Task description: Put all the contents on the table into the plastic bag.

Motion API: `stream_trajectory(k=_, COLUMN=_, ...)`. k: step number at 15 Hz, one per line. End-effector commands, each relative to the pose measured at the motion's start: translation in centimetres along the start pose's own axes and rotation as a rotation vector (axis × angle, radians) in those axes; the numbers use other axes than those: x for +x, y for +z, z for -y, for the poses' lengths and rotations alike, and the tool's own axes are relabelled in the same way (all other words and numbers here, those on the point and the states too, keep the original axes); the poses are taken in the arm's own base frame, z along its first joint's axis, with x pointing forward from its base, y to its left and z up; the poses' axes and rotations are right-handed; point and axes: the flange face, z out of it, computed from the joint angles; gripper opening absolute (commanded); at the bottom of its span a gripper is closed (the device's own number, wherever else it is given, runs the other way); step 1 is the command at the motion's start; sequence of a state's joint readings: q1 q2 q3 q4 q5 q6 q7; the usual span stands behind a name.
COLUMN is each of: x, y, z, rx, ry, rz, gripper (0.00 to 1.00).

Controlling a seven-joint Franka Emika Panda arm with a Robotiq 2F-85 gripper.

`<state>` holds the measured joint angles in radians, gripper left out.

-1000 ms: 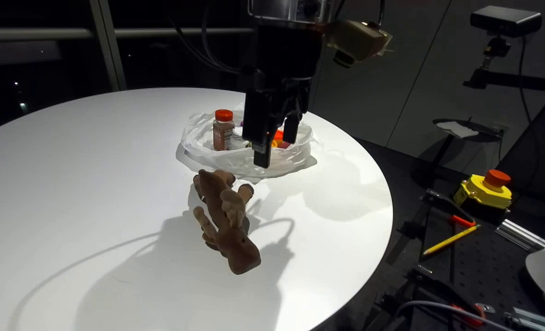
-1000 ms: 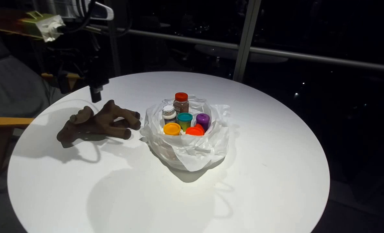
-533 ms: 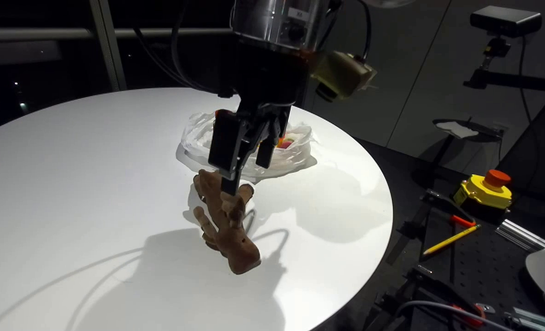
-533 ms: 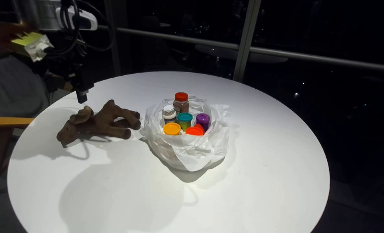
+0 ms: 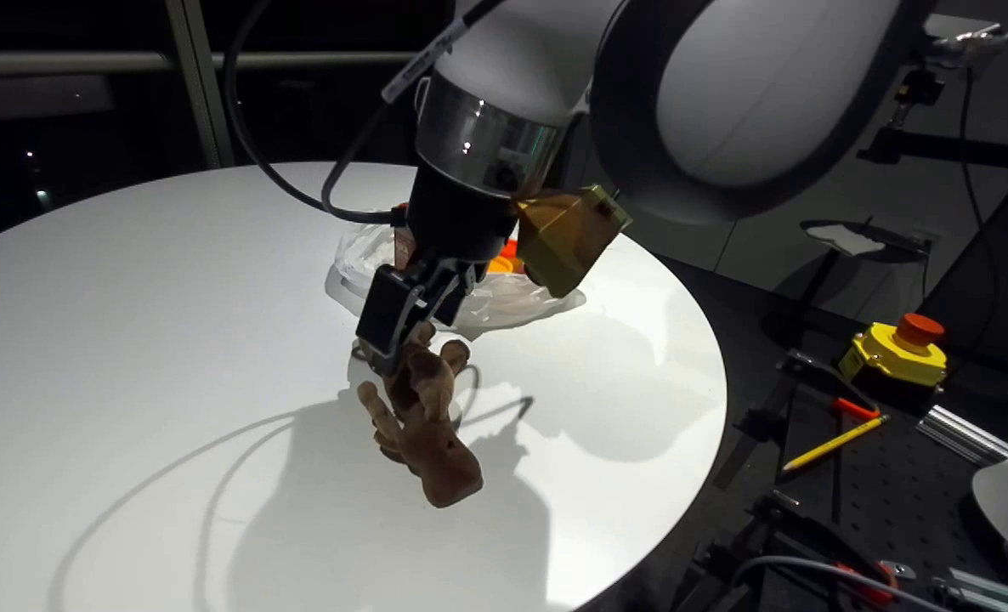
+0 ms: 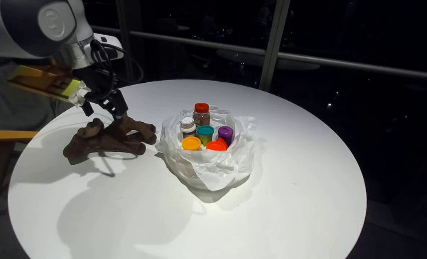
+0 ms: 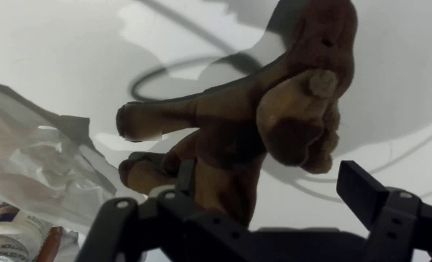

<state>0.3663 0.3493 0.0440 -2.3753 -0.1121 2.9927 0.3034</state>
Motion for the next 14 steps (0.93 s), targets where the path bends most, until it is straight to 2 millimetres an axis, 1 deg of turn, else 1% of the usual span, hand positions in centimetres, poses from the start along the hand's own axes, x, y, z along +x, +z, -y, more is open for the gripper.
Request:
stream_trajectory(k=1, x=1.5, y=2.0, z=-0.8, rx=-0.049, ry=0.014, rz=-0.061, gripper=1.00)
stream_trajectory(k=3, x=1.7, y=3.2, z=-1.2, rx=-0.064, ry=0.024, rz=-0.061, gripper=1.00)
stream_trajectory(k=6, x=1.8, y=3.8, z=-1.0, rx=-0.048, ry=0.034, rz=-0.051, gripper=1.00)
stream_trajectory(k=7, x=1.9, y=3.9, z=-1.0, rx=-0.047, ry=0.038, rz=-0.046, gripper=0.75)
stream_trajectory(k=8, x=2.0, y=3.9, z=-1.1, rx=-0.047, ry=0.045, rz=-0.041, gripper=0.73)
stream_trajectory(k=10, x=2.1, y=3.6, z=-1.6, rx=-0.045, ry=0.068, rz=-0.042, gripper=0.58)
stream_trajectory(k=11, x=2.1, y=3.4, z=-1.8, rx=-0.044, ry=0.076, rz=-0.042, gripper=0.49)
stream_trajectory(k=13, x=2.2, y=2.9, z=-2.5, rx=-0.050, ry=0.094, rz=-0.045, gripper=0.35)
stream_trajectory(k=14, x=2.3, y=2.4, z=-2.8, rx=-0.051, ry=0.102, rz=-0.050, gripper=0.27)
